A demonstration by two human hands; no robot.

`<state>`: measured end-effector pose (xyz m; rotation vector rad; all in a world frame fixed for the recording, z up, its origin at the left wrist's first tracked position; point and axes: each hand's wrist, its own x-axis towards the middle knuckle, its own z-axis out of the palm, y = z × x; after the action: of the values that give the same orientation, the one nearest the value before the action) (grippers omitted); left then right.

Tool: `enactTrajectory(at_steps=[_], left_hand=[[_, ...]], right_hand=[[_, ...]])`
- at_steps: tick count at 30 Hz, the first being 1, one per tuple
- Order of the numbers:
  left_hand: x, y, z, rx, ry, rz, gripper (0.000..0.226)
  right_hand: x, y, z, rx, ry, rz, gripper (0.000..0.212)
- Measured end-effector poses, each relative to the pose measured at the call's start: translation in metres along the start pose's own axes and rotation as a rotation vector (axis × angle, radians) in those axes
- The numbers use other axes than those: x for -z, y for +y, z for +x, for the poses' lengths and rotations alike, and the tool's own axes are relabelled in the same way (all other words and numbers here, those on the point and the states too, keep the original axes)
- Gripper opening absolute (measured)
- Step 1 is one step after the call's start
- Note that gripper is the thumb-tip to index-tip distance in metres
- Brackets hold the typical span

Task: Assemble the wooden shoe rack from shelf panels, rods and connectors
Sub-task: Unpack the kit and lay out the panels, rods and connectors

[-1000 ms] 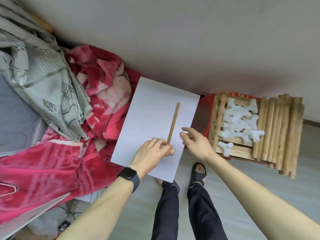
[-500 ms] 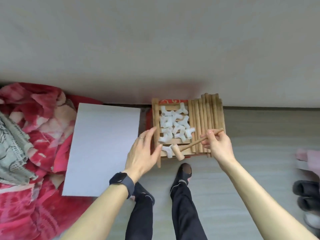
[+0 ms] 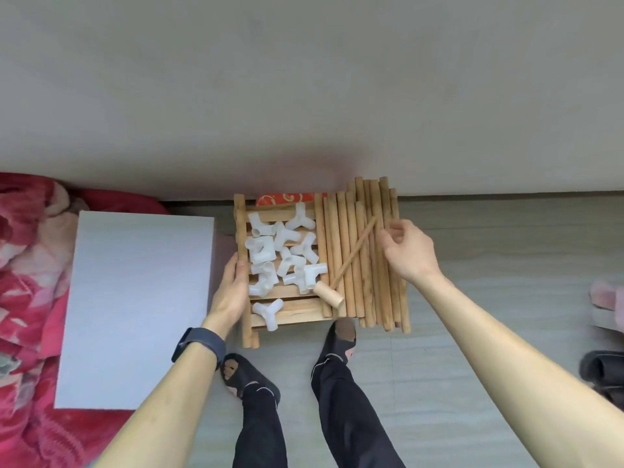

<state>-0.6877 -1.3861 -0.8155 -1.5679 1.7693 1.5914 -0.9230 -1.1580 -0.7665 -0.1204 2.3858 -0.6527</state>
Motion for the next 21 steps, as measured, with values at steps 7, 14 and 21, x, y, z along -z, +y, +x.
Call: enactTrajectory(at_steps=[7, 14, 21], left_hand=[[-0.010, 0.018, 0.024, 0.136, -0.046, -0.313, 0.066], [0.000, 0.007, 0.031, 0.281, -0.100, -0.438, 0.048], [0.017, 0.008, 0.030, 0.320, -0.091, -0.449, 0.045]], right_hand=[[0.000, 0.066, 0.017, -0.364, -0.277, 0.455, 0.067], [-0.005, 0.087, 0.034, -0.484, -0.498, 0.746, 0.057], [0.005, 0.091, 0.039, -0.543, -0.530, 0.725, 0.040]])
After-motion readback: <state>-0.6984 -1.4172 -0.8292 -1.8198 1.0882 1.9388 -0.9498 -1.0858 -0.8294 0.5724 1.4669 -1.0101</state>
